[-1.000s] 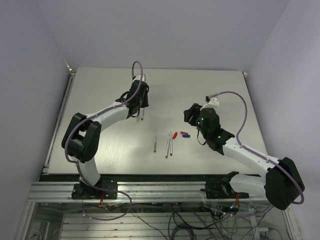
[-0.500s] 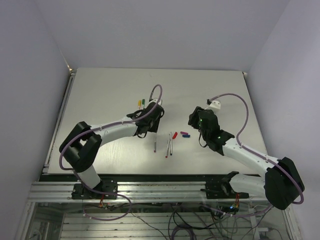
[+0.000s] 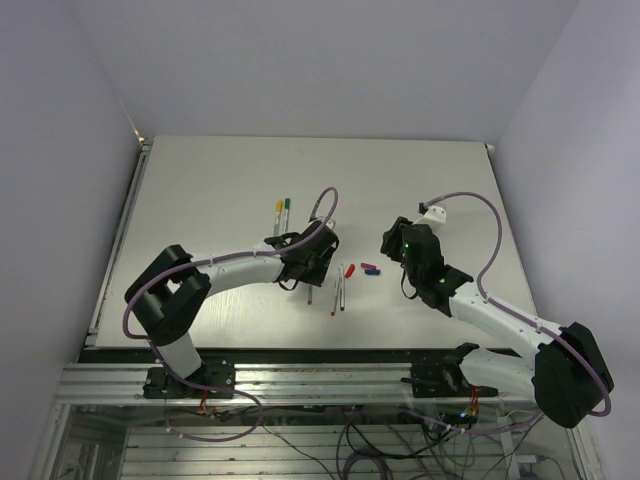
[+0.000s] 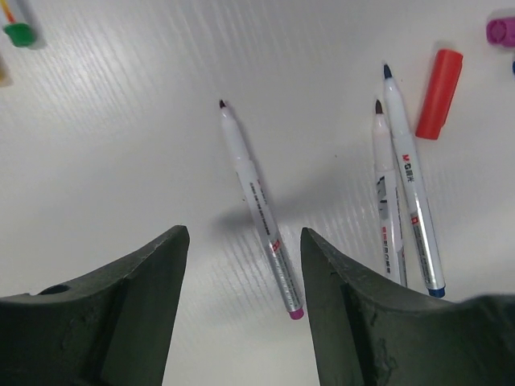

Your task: Insert the pens into the pen caps

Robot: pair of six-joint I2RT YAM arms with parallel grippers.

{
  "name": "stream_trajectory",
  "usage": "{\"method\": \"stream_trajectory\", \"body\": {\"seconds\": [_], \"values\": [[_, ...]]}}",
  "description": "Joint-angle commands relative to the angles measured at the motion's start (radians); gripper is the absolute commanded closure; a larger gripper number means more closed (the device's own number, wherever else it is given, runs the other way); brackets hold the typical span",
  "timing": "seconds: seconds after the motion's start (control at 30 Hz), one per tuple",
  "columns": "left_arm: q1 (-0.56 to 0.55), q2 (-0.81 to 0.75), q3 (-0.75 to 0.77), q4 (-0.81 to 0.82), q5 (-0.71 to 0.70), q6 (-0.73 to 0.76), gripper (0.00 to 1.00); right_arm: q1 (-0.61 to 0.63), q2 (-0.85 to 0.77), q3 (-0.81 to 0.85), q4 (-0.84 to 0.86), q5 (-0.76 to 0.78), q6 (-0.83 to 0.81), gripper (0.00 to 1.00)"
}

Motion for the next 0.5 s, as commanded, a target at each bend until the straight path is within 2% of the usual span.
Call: {"method": "stream_trajectory", "body": {"seconds": [0.0, 0.33, 0.47], "values": [[-0.022, 0.039, 0.014, -0.023, 0.048, -0.021, 0.32, -0.008, -0.018, -0.019, 0.025, 0.022, -0.003, 0.56], [-0.036, 0.112, 0.004, -0.035, 0.055, -0.031, 0.34, -0.011, -0.020, -0.026, 0.044, -0.025, -0.007, 0.57], [-0.039, 0.135, -0.005, -0.058, 0.066, -0.030, 0.40, -0.011, -0.021, -0.026, 0.045, -0.023, -0.003, 0.57]]}}
